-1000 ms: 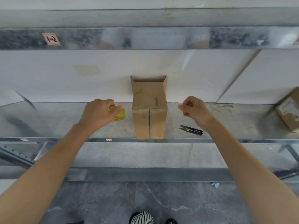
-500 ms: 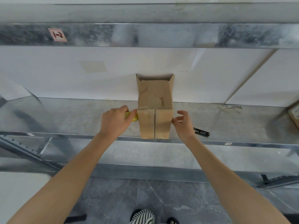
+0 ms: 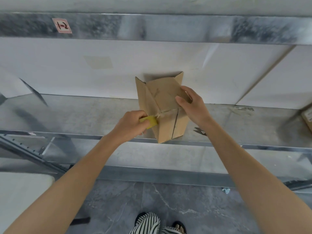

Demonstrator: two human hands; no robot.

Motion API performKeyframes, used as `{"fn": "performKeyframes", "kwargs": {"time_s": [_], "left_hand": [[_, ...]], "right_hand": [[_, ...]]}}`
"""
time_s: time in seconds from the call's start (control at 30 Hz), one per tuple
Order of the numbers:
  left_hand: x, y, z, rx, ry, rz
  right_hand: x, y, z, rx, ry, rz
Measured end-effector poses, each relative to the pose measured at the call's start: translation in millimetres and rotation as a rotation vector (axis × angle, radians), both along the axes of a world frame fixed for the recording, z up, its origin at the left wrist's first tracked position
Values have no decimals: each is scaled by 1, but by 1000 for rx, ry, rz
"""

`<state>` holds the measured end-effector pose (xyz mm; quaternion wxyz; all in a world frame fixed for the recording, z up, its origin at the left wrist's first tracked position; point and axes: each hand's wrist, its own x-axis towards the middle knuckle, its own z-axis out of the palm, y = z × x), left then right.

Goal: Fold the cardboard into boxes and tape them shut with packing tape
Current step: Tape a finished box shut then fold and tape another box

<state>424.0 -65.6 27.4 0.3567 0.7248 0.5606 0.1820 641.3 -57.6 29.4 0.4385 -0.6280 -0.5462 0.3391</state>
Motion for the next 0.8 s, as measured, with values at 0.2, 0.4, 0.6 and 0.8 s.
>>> {"fn": "performKeyframes", "kwargs": {"time_s": [0.2,0.4,0.6,0.8], "left_hand": [[-12,-1,-12,-41,-9,0],[-2,-5,-22,-5,-109,12],[9,-13,-29,46,-132,66],[17,-19,-34,58,-157,125]], "right_hand": [[2,1,-1,-22,-30,65],[7,-1,2,-24,-57,104],[60,-11,-34,-129,187,-124],[106,-32,-111,-464,-473,-32]]}}
